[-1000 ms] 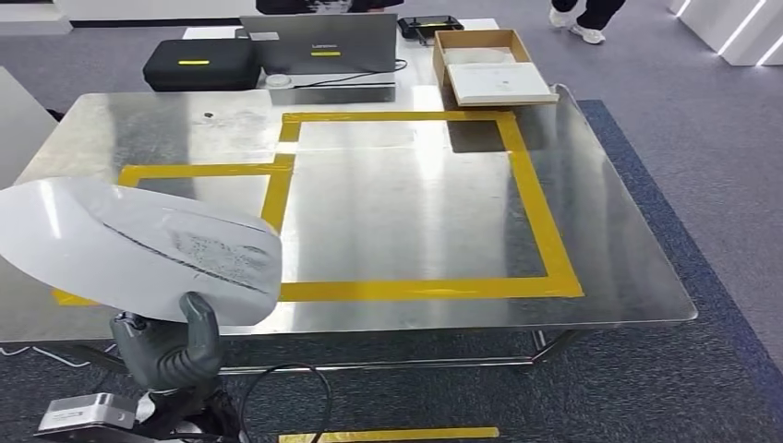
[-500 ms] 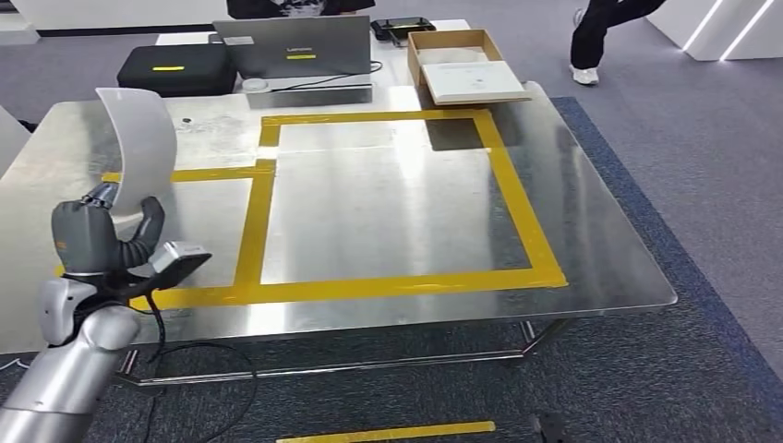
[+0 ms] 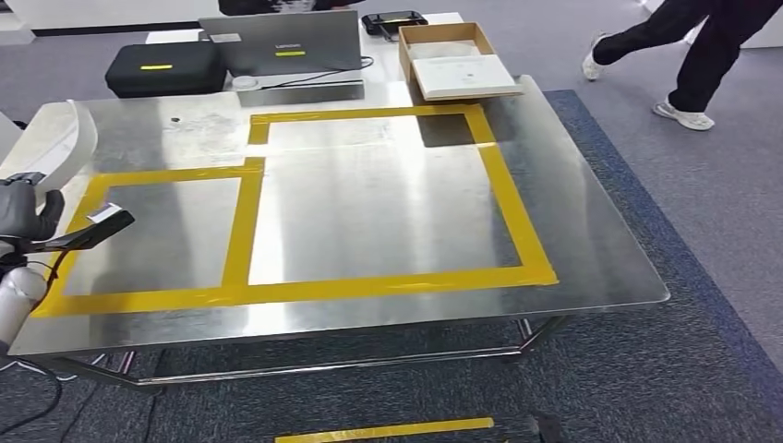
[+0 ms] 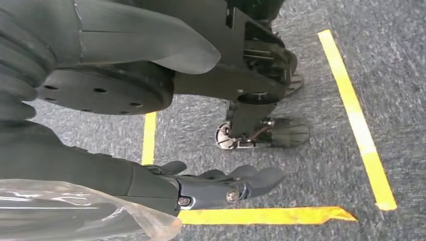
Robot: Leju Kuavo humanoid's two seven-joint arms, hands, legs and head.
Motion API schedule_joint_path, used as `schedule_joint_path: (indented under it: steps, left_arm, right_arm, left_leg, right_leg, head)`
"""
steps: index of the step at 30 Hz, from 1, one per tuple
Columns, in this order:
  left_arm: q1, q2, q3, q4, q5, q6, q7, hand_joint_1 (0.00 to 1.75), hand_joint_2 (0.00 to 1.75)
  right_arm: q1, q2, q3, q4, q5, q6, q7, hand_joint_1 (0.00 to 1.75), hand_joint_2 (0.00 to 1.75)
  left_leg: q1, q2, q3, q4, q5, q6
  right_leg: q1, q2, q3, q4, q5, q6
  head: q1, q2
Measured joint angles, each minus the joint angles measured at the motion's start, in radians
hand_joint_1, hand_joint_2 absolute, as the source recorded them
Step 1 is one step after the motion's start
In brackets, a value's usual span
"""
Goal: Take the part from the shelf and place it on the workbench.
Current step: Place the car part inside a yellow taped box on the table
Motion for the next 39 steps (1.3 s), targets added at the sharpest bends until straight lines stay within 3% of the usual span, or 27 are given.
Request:
schedule_joint_path:
  steps: [2,5,6,7,8,10,12,16,18,19,21,23,24,25,27,29,31,33,35,37,38,39]
  left_arm:
    - [-0.011,0.012,-0.003,0.029,-0.020,-0.015,0.016,1.75,1.75]
    - [-0.025,0.028,-0.010,0.075,-0.057,-0.048,0.039,1.75,1.75]
    - [-0.026,0.028,-0.013,0.089,-0.068,-0.055,0.040,1.75,1.75]
    - [-0.026,0.028,-0.019,0.102,-0.081,-0.060,0.040,1.75,1.75]
    - [-0.027,0.026,-0.026,0.113,-0.093,-0.063,0.040,1.75,1.75]
    - [-0.031,0.021,-0.041,0.127,-0.110,-0.065,0.038,1.75,1.75]
    - [-0.040,0.013,-0.052,0.138,-0.112,-0.065,0.034,1.75,1.75]
    - [-0.045,-0.011,-0.059,0.151,-0.085,-0.063,0.006,0.00,1.75]
    - [-0.047,-0.026,-0.060,0.153,-0.042,-0.071,-0.043,0.00,1.75]
    - [-0.048,-0.035,-0.060,0.153,-0.016,-0.079,-0.070,0.00,1.75]
    - [-0.046,-0.056,-0.060,0.153,0.035,-0.095,-0.116,0.00,1.75]
    - [-0.040,-0.081,-0.060,0.148,0.075,-0.102,-0.145,0.00,0.87]
    - [-0.037,-0.092,-0.060,0.145,0.088,-0.103,-0.153,0.00,0.44]
    - [-0.035,-0.101,-0.060,0.139,0.100,-0.105,-0.162,0.00,0.00]
    - [-0.032,-0.117,-0.058,0.124,0.140,-0.116,-0.196,0.00,0.00]
    - [-0.017,-0.136,-0.054,0.092,0.232,-0.144,-0.265,0.00,0.00]
    - [0.027,-0.168,-0.049,0.028,0.358,-0.185,-0.348,0.00,0.00]
    - [0.094,-0.211,-0.050,-0.077,0.477,-0.233,-0.408,0.00,0.00]
    - [0.165,-0.254,-0.060,-0.198,0.555,-0.265,-0.425,0.00,0.00]
    - [0.224,-0.283,-0.075,-0.296,0.588,-0.274,-0.412,0.00,0.00]
    - [0.246,-0.293,-0.081,-0.334,0.601,-0.277,-0.406,0.00,0.00]
    - [0.267,-0.306,-0.087,-0.371,0.624,-0.282,-0.410,0.00,0.00]
  right_arm:
    - [-0.001,0.003,-0.001,0.000,0.000,0.001,-0.002,0.00,1.75]
    - [-0.002,0.007,-0.002,0.000,0.000,0.003,-0.004,0.00,1.75]
    - [0.000,0.008,-0.002,0.000,0.000,0.003,-0.004,0.00,1.75]
    - [0.001,0.008,-0.003,0.000,0.000,0.004,-0.004,0.00,1.75]
    - [0.002,0.010,-0.003,0.000,0.000,0.004,-0.005,0.00,1.75]
    - [0.001,0.014,-0.003,0.000,0.002,0.007,-0.010,0.00,1.75]
    - [-0.001,0.016,-0.003,0.000,0.004,0.011,-0.016,0.00,1.75]
    - [-0.001,0.019,-0.002,0.000,0.015,0.016,-0.028,0.00,0.00]
    - [-0.001,0.020,-0.001,0.000,0.020,0.022,-0.033,0.00,0.00]
    - [-0.001,0.020,-0.001,0.000,0.022,0.027,-0.036,0.00,0.00]
    - [0.000,0.020,0.000,0.000,0.027,0.038,-0.041,0.00,0.00]
    - [0.003,0.020,0.000,0.000,0.032,0.047,-0.043,0.00,0.00]
    - [0.003,0.020,0.000,0.000,0.033,0.049,-0.044,0.00,0.00]
    - [0.003,0.020,0.000,0.000,0.034,0.051,-0.044,0.00,0.00]
    - [0.001,0.020,0.001,0.000,0.037,0.053,-0.045,0.00,0.00]
    - [0.001,0.020,0.001,0.000,0.040,0.054,-0.047,0.00,0.00]
    - [0.004,0.019,0.001,0.000,0.042,0.056,-0.051,0.00,0.00]
    - [0.006,0.019,0.001,0.000,0.046,0.058,-0.057,0.00,0.00]
    - [0.006,0.019,0.001,0.000,0.051,0.062,-0.061,0.00,0.00]
    - [0.009,0.019,0.001,0.000,0.053,0.065,-0.063,0.00,0.00]
    - [0.012,0.019,0.001,0.000,0.053,0.065,-0.063,0.00,0.00]
    - [0.015,0.018,0.001,0.000,0.053,0.064,-0.064,0.00,0.00]
  left_leg:
    - [0.003,-0.003,-0.013,0.033,-0.024,-0.010]
    - [0.004,-0.008,-0.096,0.214,-0.107,-0.021]
    - [0.004,-0.008,-0.121,0.263,-0.119,-0.022]
    - [0.005,-0.009,-0.132,0.278,-0.111,-0.023]
    - [0.007,-0.009,-0.125,0.253,-0.085,-0.023]
    - [0.009,-0.010,-0.075,0.132,-0.013,-0.022]
    - [0.008,-0.012,-0.034,0.037,0.016,-0.020]
    - [0.005,-0.015,-0.031,0.018,0.013,-0.001]
    - [0.007,-0.014,-0.031,0.016,0.015,0.014]
    - [0.009,-0.013,-0.031,0.015,0.016,0.020]
    - [0.007,-0.013,-0.031,0.015,0.016,0.027]
    - [0.003,-0.013,-0.031,0.015,0.015,0.029]
    - [0.002,-0.013,-0.030,0.015,0.015,0.030]
    - [0.001,-0.013,-0.030,0.015,0.014,0.030]
    - [-0.002,-0.013,-0.029,0.016,0.013,0.027]
    - [-0.005,-0.013,-0.030,0.016,0.013,0.021]
    - [-0.006,-0.013,-0.027,0.014,0.018,0.012]
    - [-0.006,-0.014,-0.031,0.028,0.000,0.004]
    - [-0.004,-0.015,-0.059,0.113,-0.063,-0.003]
    - [-0.002,-0.015,-0.102,0.243,-0.132,-0.009]
    - [-0.001,-0.015,-0.113,0.285,-0.147,-0.011]
    - [-0.001,-0.015,-0.108,0.290,-0.143,-0.011]
  right_leg:
    - [-0.004,0.001,0.004,-0.007,0.004,-0.011]
    - [-0.005,0.006,0.008,-0.008,0.003,-0.019]
    - [-0.005,0.008,0.008,-0.008,0.002,-0.020]
    - [-0.005,0.009,0.009,-0.007,0.001,-0.020]
    - [-0.005,0.010,0.010,-0.005,0.000,-0.019]
    - [-0.005,0.012,0.011,0.000,-0.005,-0.014]
    - [-0.001,0.013,0.007,0.007,-0.009,-0.007]
    - [0.001,0.014,-0.001,0.007,-0.009,0.009]
    - [0.001,0.011,-0.017,0.035,-0.030,0.020]
    - [0.000,0.009,-0.037,0.074,-0.054,0.024]
    - [0.000,0.006,-0.100,0.206,-0.114,0.028]
    - [0.000,0.006,-0.145,0.292,-0.135,0.027]
    - [0.001,0.006,-0.143,0.282,-0.118,0.025]
    - [0.001,0.006,-0.120,0.232,-0.086,0.022]
    - [0.003,0.004,-0.049,0.089,-0.026,0.013]
    - [0.005,0.003,-0.006,0.012,-0.008,0.008]
    - [0.005,0.004,0.000,0.008,-0.006,0.003]
    - [0.000,0.002,0.003,0.001,0.001,-0.006]
    - [-0.005,0.001,0.005,-0.005,0.006,-0.014]
    - [-0.004,0.003,0.003,-0.005,0.008,-0.016]
    - [-0.004,0.004,0.002,-0.004,0.009,-0.015]
    - [-0.004,0.004,0.000,-0.003,0.010,-0.014]
  head:
    - [-0.001,0.000]
    - [-0.002,0.000]
    - [-0.002,0.000]
    - [-0.002,0.000]
    - [-0.002,0.000]
    - [-0.002,0.000]
    - [-0.002,0.000]
    - [-0.002,0.000]
    - [0.001,0.000]
    - [0.002,0.000]
    - [0.004,0.000]
    - [0.005,0.000]
    - [0.005,0.000]
    - [0.005,0.000]
    - [0.005,0.000]
    - [0.003,0.000]
    - [0.003,0.000]
    - [0.002,0.000]
    - [-0.001,0.000]
    - [-0.002,0.000]
    - [-0.002,0.000]
    - [-0.002,0.000]
